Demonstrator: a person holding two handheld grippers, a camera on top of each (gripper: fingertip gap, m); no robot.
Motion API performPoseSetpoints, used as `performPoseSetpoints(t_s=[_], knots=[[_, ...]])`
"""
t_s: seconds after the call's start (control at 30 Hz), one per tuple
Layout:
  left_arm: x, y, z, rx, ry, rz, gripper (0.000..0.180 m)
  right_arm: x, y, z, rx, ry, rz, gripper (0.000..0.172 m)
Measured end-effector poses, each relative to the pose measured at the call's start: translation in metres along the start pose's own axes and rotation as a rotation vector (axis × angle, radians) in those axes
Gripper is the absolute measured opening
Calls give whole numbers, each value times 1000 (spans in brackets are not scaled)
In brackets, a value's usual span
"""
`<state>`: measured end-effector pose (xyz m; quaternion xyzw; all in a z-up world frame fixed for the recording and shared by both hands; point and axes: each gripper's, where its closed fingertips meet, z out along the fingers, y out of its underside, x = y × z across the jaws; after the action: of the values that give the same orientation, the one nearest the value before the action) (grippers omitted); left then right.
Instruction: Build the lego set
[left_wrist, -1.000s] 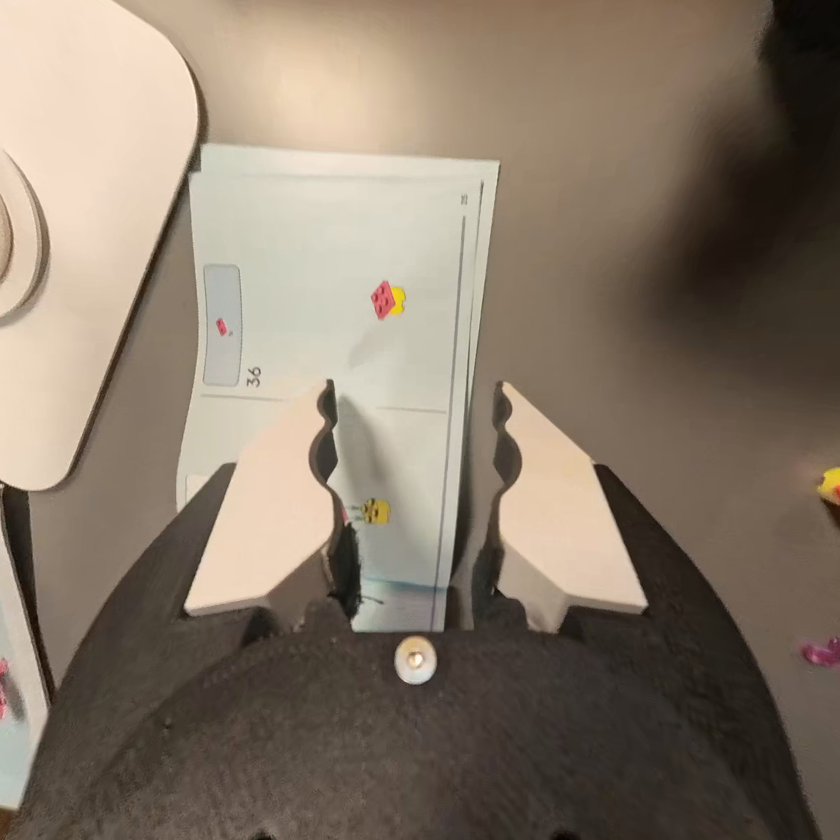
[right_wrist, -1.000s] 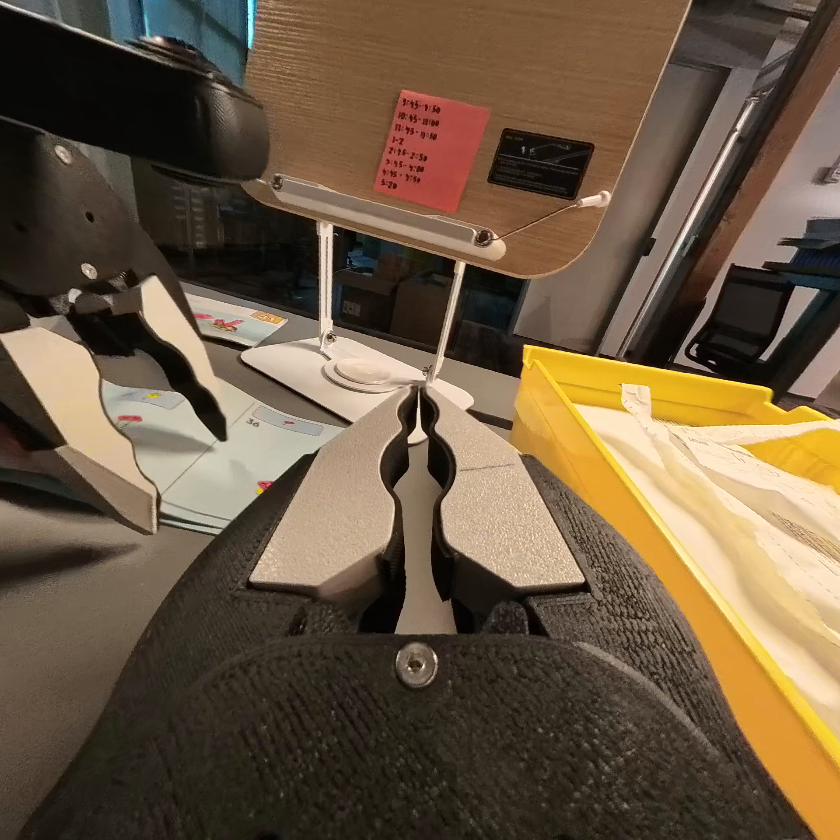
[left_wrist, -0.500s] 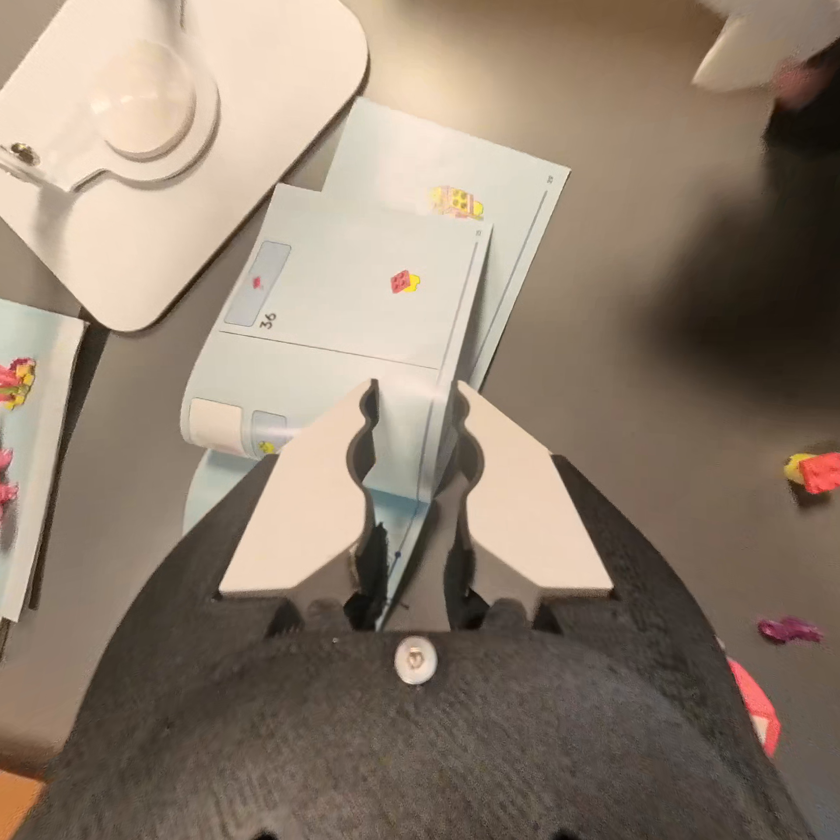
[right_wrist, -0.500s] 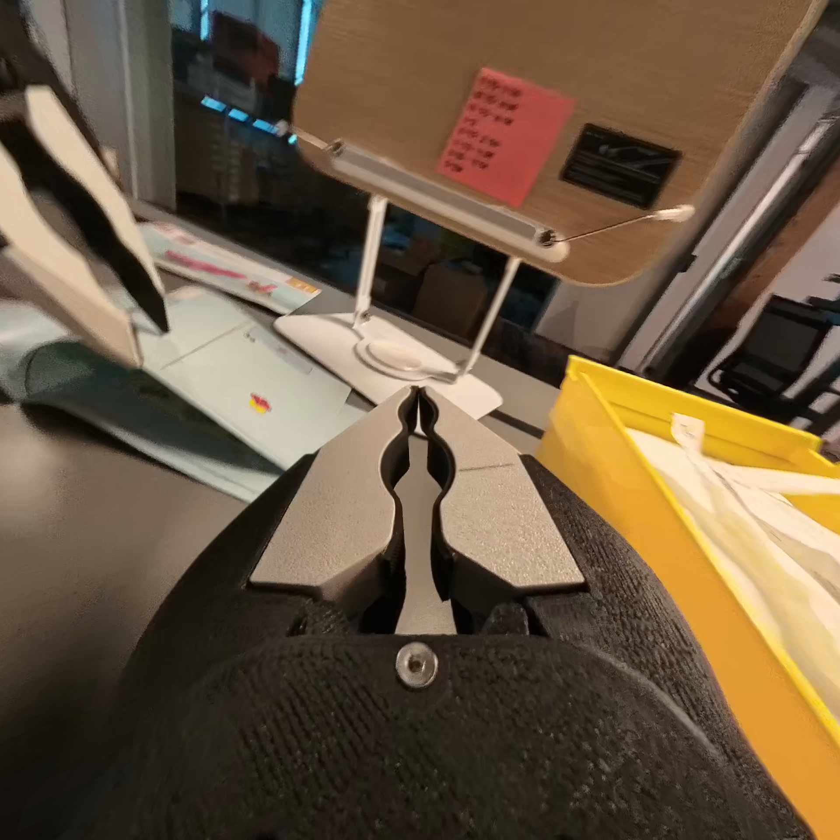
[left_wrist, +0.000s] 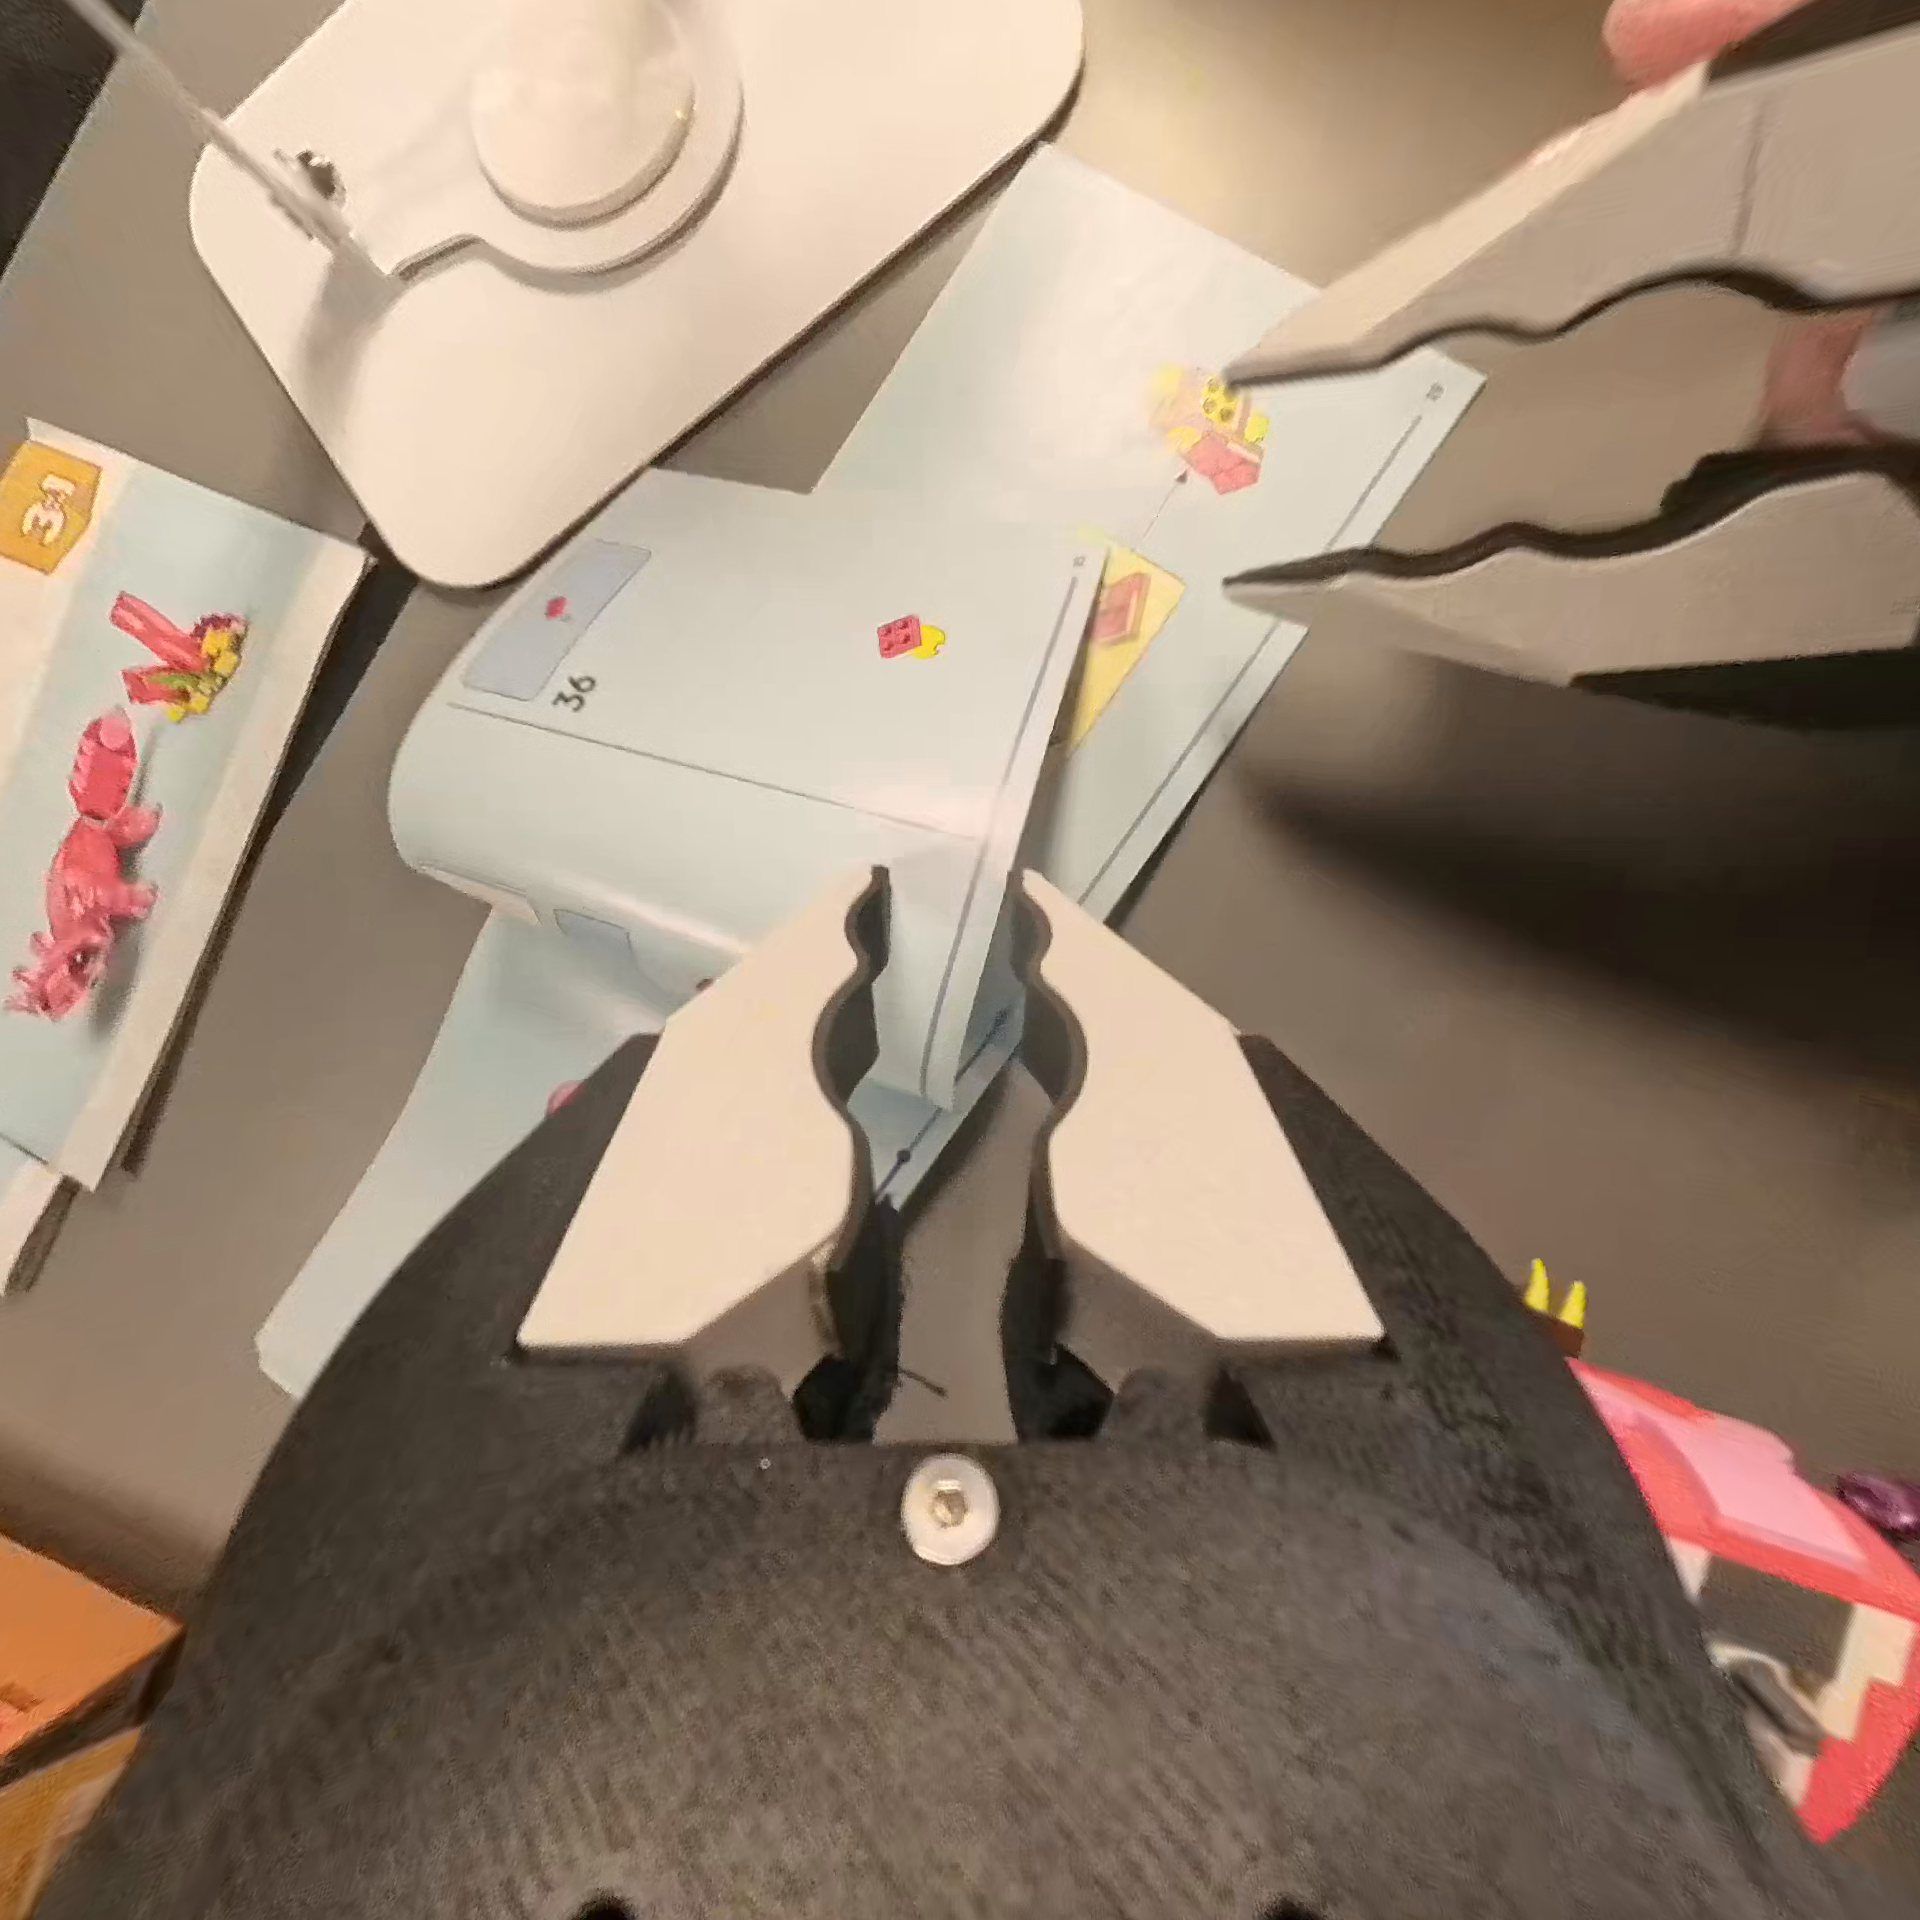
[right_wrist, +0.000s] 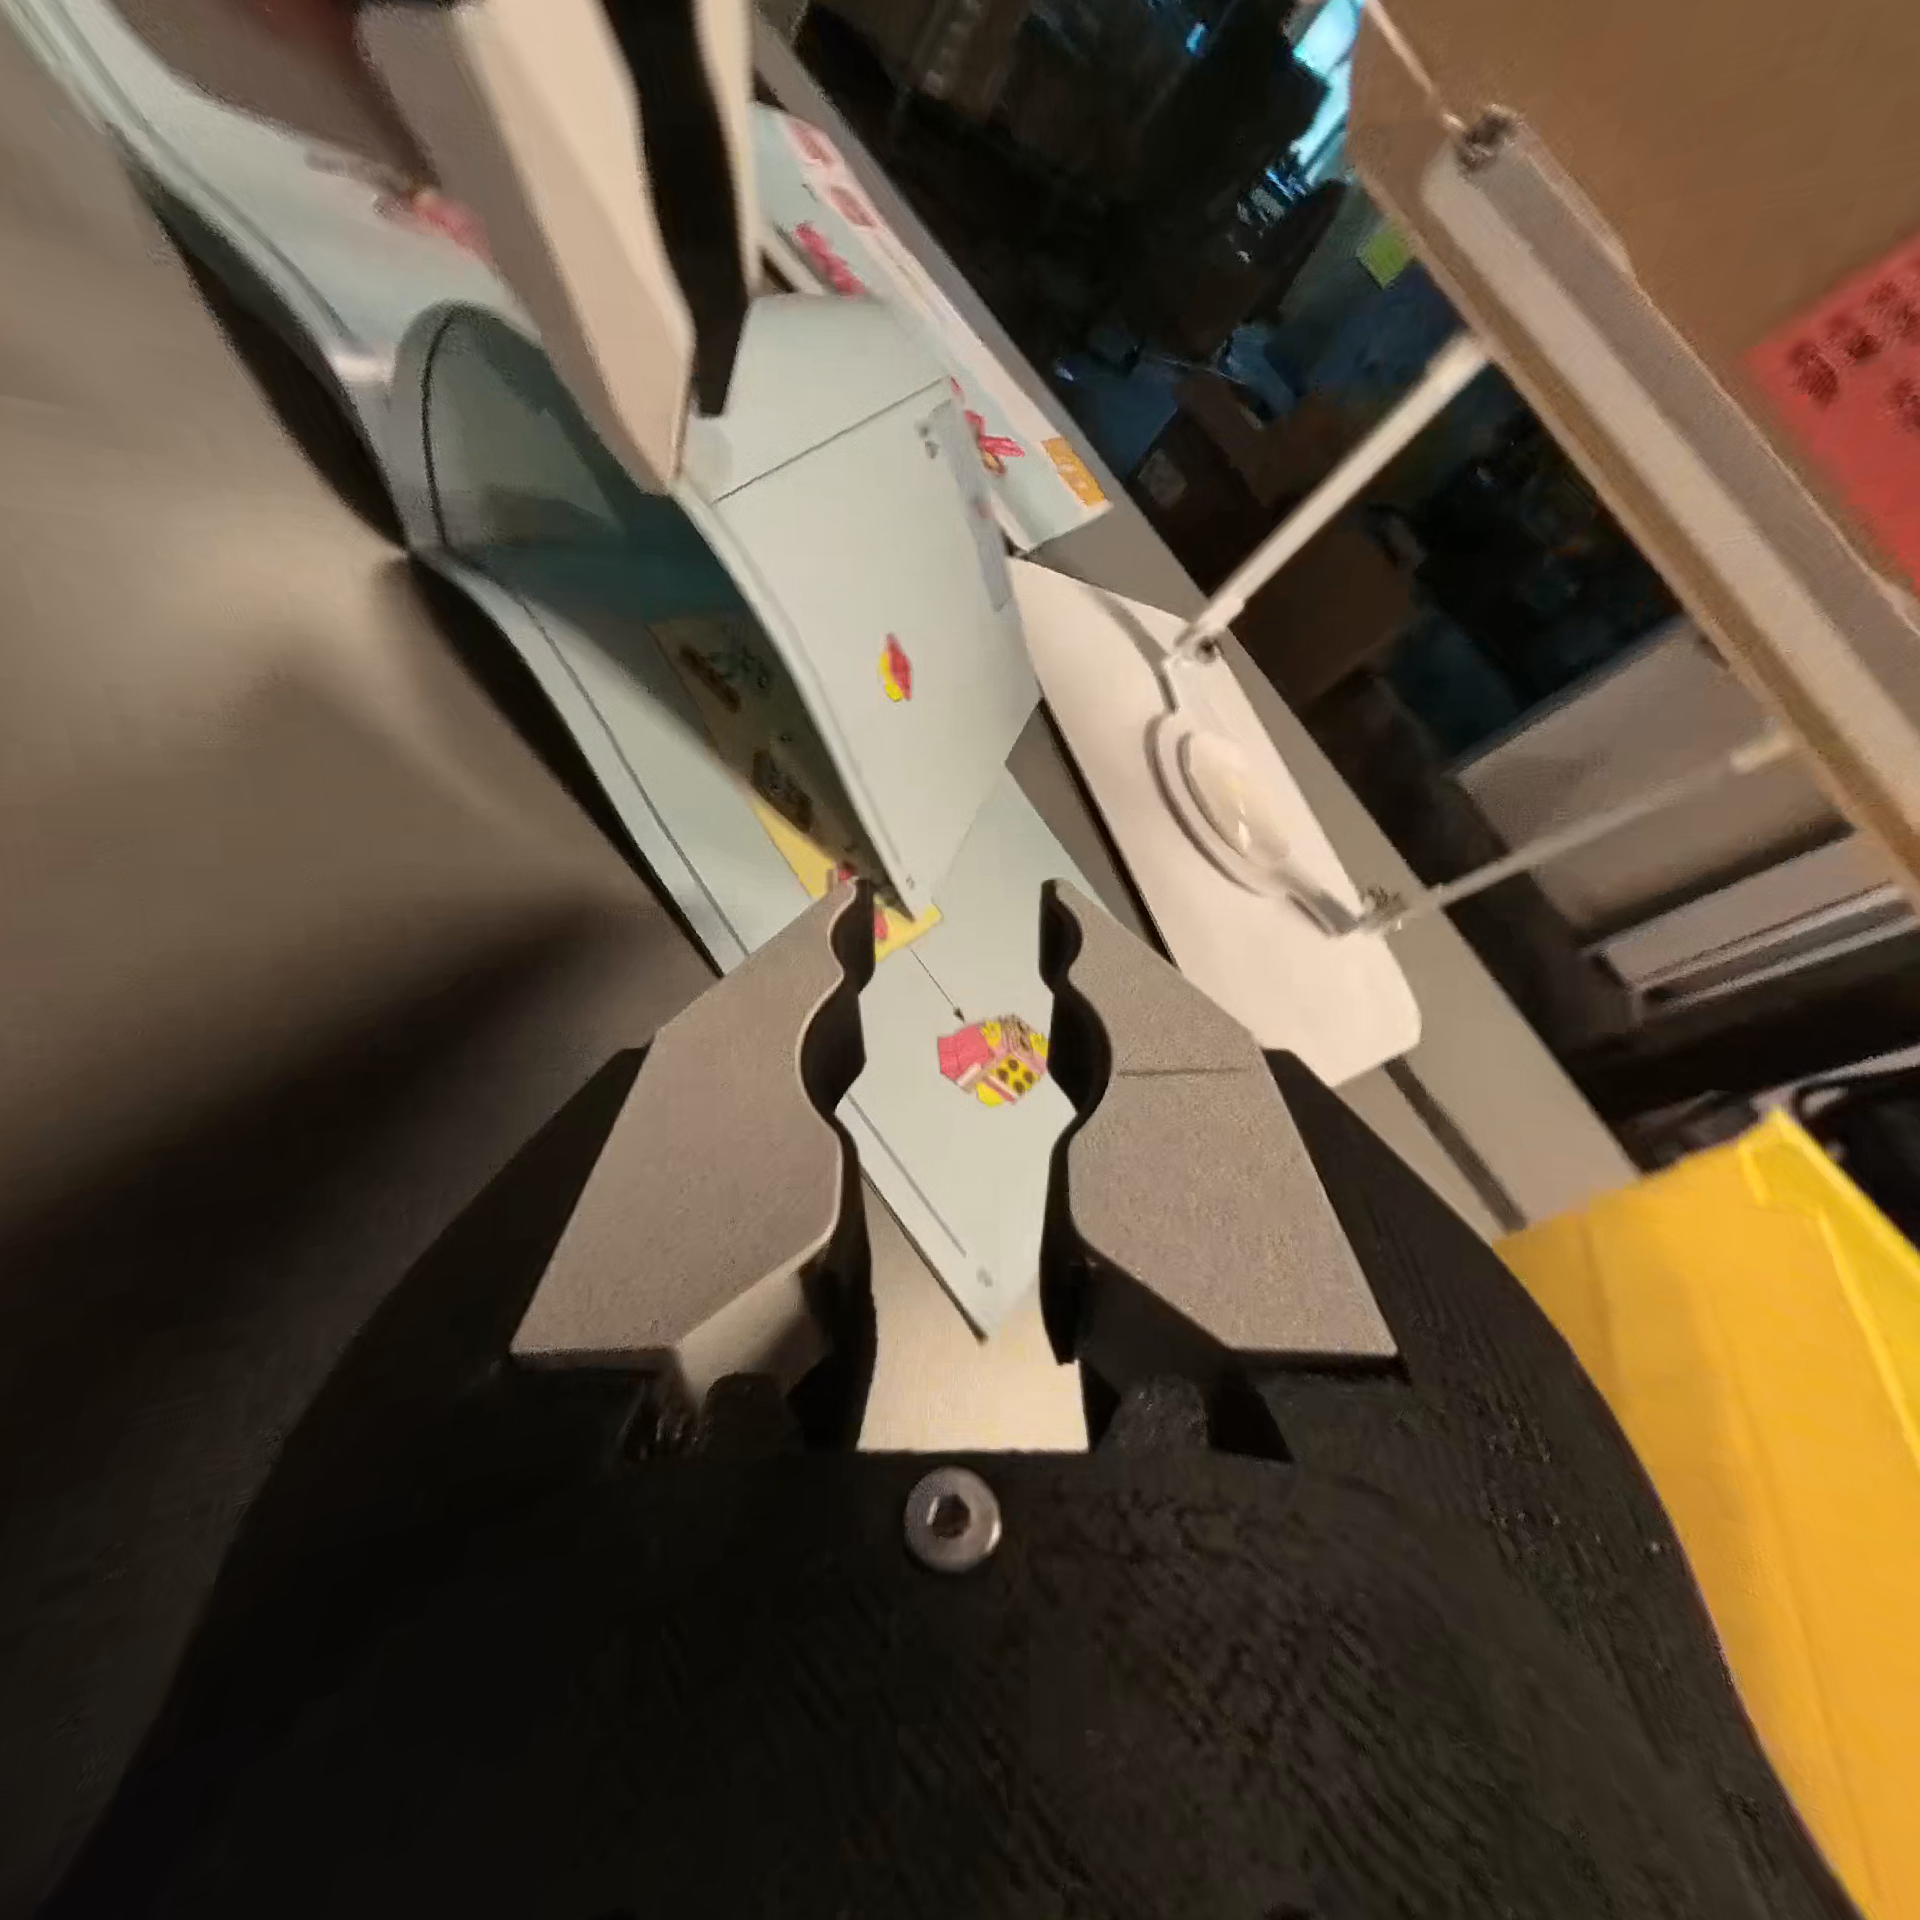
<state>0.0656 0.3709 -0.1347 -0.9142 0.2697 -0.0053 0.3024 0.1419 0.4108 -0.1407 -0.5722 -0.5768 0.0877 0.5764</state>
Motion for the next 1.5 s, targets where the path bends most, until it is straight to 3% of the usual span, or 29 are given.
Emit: performPoseSetpoints(t_s=[0.27, 0.4, 0.5, 0.6, 0.73, 0.87, 0.93, 1.03, 1.2, 1.37, 1.5], knots=[[-13, 8, -18, 243, 48, -292, 17, -12, -28, 31, 40, 66, -200, 32], [-15, 10, -27, 384, 92, -395, 17, -15, -34, 45, 25, 109, -285, 20], [-18, 10, -31, 483, 72, -380, 37, -10, -44, 49, 42, 174, -315, 1], [-17, 12, -31, 538, 29, -303, 66, -11, -53, 49, 74, 193, -329, 0], [-12, 9, -24, 535, -72, -190, 74, -7, -68, 38, 147, 255, -367, 0], [-23, 7, -16, 481, -279, -147, 55, -10, -84, 30, 226, 294, -404, 1], [-20, 7, -16, 498, -304, -119, 30, -10, -89, 27, 254, 319, -417, 12], [-21, 9, -21, 540, -316, -108, 9, -3, -91, 23, 272, 352, -381, 21], [-39, 19, -23, 572, -286, -229, 6, 6, -89, 16, 293, 379, -320, 26], [-47, 17, -23, 585, -275, -263, 7, -8, -97, 11, 330, 372, -418, 22], [-43, 5, -32, 650, -288, -215, 23, -16, -99, 12, 333, 365, -473, 21]])
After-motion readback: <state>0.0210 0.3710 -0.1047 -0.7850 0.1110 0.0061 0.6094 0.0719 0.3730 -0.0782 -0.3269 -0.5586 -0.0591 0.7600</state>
